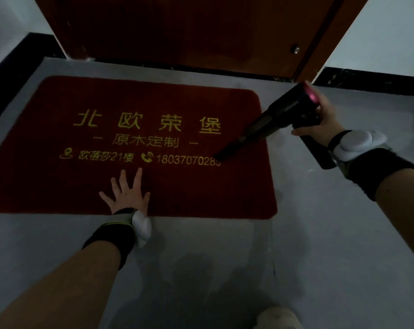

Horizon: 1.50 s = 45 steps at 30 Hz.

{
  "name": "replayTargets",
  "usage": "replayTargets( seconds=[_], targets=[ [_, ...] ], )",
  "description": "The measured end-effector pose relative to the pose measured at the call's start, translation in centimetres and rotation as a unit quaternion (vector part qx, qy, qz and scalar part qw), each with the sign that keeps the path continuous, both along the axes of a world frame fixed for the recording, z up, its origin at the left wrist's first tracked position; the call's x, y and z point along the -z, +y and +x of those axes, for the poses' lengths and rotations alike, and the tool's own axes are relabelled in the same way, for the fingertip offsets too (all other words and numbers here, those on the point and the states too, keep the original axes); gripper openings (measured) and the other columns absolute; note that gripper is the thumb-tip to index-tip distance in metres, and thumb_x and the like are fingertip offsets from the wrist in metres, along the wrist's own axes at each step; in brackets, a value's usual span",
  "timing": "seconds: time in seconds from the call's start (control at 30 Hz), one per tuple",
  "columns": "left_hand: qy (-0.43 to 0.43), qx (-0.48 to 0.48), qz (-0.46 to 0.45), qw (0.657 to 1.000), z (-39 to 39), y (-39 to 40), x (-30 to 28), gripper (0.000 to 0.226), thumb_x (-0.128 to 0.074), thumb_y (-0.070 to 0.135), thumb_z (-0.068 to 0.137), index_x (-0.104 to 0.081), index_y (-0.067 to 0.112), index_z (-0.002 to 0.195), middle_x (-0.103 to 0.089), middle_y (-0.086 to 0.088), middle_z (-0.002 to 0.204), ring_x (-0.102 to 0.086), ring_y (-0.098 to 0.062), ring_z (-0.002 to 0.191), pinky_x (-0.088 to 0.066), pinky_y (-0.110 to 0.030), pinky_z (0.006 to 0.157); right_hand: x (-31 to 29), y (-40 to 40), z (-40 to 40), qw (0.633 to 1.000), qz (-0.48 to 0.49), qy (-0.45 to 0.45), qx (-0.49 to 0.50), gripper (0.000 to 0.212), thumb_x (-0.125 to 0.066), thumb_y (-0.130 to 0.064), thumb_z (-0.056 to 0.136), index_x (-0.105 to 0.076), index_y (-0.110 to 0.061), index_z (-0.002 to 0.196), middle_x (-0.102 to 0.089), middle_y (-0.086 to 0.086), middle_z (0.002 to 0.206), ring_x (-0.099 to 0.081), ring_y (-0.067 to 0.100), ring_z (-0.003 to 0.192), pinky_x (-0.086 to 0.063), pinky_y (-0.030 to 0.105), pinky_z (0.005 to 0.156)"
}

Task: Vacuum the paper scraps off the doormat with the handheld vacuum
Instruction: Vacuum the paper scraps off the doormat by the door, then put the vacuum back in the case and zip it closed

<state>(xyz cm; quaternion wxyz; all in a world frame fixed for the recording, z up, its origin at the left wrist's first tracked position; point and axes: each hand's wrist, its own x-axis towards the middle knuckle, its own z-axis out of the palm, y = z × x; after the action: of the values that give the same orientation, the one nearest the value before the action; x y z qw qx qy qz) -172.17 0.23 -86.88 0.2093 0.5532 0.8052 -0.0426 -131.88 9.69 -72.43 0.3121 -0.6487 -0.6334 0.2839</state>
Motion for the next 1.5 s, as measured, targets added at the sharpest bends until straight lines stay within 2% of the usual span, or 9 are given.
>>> replayTargets(
  seconds=[0.1,0.33,0.5,0.63,0.73,0.87,0.97,1.13,1.5],
  targets=[
    [-0.003,0.003,0.008,1.000,0.2,-0.1,-0.1,0.069,-0.041,0.038,0.098,0.007,0.041,0.147,0.011,-0.003,0.158,0.010,-0.030,0.145,0.002,-0.061,0.112,-0.4,-0.2,0.5,0.999,0.034,-0.012,-0.003,0.104,-0.075,0.015,0.066,-0.025,-0.030,0.146,-0.041,-0.003,0.134,-0.044,0.014,0.119,-0.042,0.029,0.094],
    [-0.058,0.013,0.055,0.997,2.0,0.9,-0.7,0.067,-0.042,0.033,0.098,0.001,0.039,0.149,0.003,-0.002,0.159,0.007,-0.027,0.146,0.001,-0.058,0.114,0.4,0.2,0.3,0.991,-0.134,-0.022,-0.013,0.096,-0.075,0.010,0.069,-0.028,-0.022,0.146,-0.047,0.004,0.134,-0.044,0.013,0.118,-0.039,0.030,0.092],
    [-0.145,0.093,0.079,0.982,4.2,3.2,-1.9,0.072,-0.049,0.023,0.096,-0.002,0.039,0.148,-0.015,-0.003,0.157,-0.005,-0.023,0.146,-0.006,-0.051,0.117,1.5,1.0,-0.4,0.991,-0.131,0.002,0.014,0.096,-0.077,0.007,0.068,-0.031,-0.022,0.146,-0.050,0.008,0.134,-0.049,0.024,0.121,-0.043,0.036,0.096],
    [-0.267,0.163,0.063,0.948,6.9,6.1,-3.3,0.086,-0.063,0.038,0.086,-0.004,0.036,0.149,-0.019,-0.005,0.156,-0.016,-0.021,0.144,-0.015,-0.049,0.117,1.2,2.6,-1.4,0.987,-0.143,0.059,0.038,0.101,-0.077,0.007,0.068,-0.024,-0.027,0.148,-0.050,0.004,0.131,-0.050,0.020,0.116,-0.045,0.037,0.092],
    [-0.257,0.195,0.060,0.945,9.5,9.8,-6.1,0.094,-0.069,0.047,0.079,-0.007,0.032,0.149,-0.029,-0.001,0.150,-0.029,-0.022,0.138,-0.024,-0.048,0.114,0.9,4.1,-2.4,0.976,-0.171,0.135,0.025,0.105,-0.080,0.005,0.065,-0.025,-0.031,0.147,-0.053,0.009,0.131,-0.055,0.025,0.115,-0.047,0.046,0.096],
    [-0.248,0.195,0.092,0.945,11.6,15.1,-10.8,0.044,-0.067,0.030,0.085,-0.050,0.015,0.122,-0.061,-0.006,0.114,-0.058,-0.026,0.106,-0.049,-0.039,0.089,-0.5,7.0,-3.7,0.971,-0.183,0.155,-0.009,0.102,-0.079,0.005,0.065,-0.027,-0.027,0.146,-0.056,0.013,0.126,-0.059,0.030,0.110,-0.048,0.051,0.095],
    [-0.214,0.214,0.077,0.950,11.6,18.2,-14.8,0.027,-0.064,0.031,0.086,-0.056,0.013,0.104,-0.061,-0.005,0.098,-0.059,-0.024,0.090,-0.052,-0.039,0.081,-2.8,9.9,-4.0,0.958,-0.222,0.180,-0.009,0.090,-0.078,0.003,0.068,-0.032,-0.019,0.142,-0.062,0.015,0.115,-0.066,0.028,0.091,-0.056,0.042,0.081],
    [-0.146,0.205,0.084,0.964,11.2,20.1,-19.4,0.015,-0.060,0.023,0.088,-0.051,0.012,0.091,-0.057,-0.007,0.086,-0.059,-0.027,0.082,-0.051,-0.039,0.074,-6.4,11.1,-5.1,0.972,-0.190,-0.119,-0.068,0.052,-0.078,-0.018,0.076,-0.043,-0.013,0.115,-0.051,0.001,0.104,-0.055,0.022,0.100,-0.043,0.029,0.077],
    [-0.130,0.231,0.036,0.963,13.9,19.8,-34.6,0.016,-0.056,0.020,0.091,-0.047,0.016,0.079,-0.053,-0.003,0.077,-0.053,-0.023,0.073,-0.042,-0.031,0.065,-19.9,8.6,-3.3,0.975,-0.177,-0.100,-0.088,0.037,-0.062,-0.019,0.088,-0.041,-0.004,0.115,-0.050,0.003,0.087,-0.051,0.020,0.080,-0.041,0.027,0.063]
  ],
)
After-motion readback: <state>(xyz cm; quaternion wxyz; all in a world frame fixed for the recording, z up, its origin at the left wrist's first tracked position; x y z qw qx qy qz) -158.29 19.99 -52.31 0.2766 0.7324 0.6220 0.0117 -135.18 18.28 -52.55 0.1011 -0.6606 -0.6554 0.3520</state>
